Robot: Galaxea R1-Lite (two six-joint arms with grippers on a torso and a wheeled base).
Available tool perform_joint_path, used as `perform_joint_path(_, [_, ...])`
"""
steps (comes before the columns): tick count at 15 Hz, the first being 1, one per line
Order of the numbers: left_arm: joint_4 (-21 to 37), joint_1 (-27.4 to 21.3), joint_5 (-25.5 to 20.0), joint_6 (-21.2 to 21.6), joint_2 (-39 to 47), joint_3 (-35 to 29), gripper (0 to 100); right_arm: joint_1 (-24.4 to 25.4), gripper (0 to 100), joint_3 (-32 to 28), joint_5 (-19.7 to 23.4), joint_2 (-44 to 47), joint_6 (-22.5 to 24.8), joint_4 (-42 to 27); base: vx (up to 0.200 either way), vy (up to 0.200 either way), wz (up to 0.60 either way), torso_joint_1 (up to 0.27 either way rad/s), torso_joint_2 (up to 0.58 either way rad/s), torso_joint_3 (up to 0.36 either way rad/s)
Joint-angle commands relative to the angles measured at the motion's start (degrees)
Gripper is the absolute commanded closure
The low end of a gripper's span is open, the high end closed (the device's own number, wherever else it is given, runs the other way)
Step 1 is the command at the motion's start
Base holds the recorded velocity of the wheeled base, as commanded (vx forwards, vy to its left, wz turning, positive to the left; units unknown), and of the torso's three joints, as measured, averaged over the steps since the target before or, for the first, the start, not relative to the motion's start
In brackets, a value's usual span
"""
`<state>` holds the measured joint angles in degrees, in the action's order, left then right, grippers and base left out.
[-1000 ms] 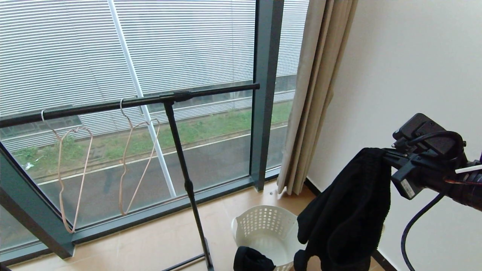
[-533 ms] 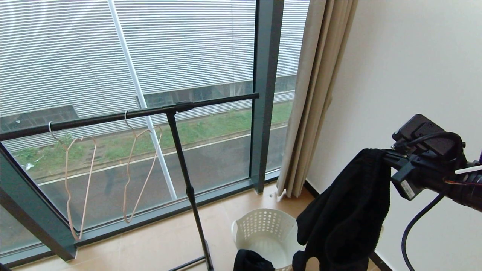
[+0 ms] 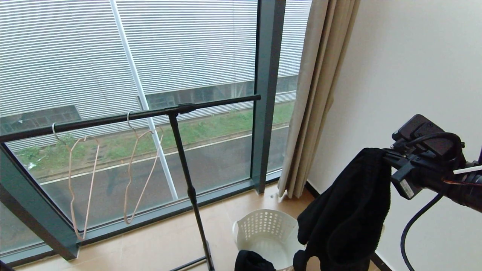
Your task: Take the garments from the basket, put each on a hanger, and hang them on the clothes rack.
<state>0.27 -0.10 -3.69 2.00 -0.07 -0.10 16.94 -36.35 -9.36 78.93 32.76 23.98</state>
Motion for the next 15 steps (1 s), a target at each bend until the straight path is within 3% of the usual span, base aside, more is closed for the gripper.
perform_joint_path(1, [0.0, 0.0, -0.1, 0.5, 0.1, 0.0, 0, 0.0, 100, 0.0, 0.0, 0.3, 0.0, 0.4, 0.0, 0.0, 0.6, 0.002, -0.01, 0.012])
perform_joint_path(8, [0.0, 0.0, -0.4, 1.1, 0.1, 0.0, 0, -1.4, 100, 0.3, 0.1, 0.1, 0.0, 1.7, 0.0, 0.0, 0.6, 0.002, 0.0, 0.002])
perform_joint_path(15, [0.0, 0.0, -0.5, 0.5, 0.1, 0.0, 0, -1.4, 100, 0.4, 0.1, 0.1, 0.0, 1.7, 0.0, 0.0, 0.0, 0.0, 0.0, 0.0])
